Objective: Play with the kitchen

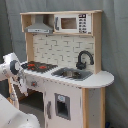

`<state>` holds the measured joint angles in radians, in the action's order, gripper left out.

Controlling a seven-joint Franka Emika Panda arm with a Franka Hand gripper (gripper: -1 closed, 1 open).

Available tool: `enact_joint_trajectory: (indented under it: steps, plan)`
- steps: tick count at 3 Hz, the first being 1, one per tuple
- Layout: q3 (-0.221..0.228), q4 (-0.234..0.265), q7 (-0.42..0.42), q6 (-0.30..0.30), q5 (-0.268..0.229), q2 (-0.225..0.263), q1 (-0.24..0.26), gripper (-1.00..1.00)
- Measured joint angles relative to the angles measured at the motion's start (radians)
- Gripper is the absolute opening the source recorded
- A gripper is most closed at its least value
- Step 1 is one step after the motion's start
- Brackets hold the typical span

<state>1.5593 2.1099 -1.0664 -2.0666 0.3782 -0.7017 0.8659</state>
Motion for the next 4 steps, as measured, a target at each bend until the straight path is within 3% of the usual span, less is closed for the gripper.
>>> enact_joint_trajectory:
  steps: [1,3,4]
  plan:
    - [0.009,-0.002,-0.004,-0.004,0.0,0.001,0.008,-1.0]
    - [0.117,-0.006,-0.068,-0.074,0.013,0.005,0.088,-1.0]
    - [0.176,-0.006,-0.104,-0.123,0.044,0.005,0.132,-1.0]
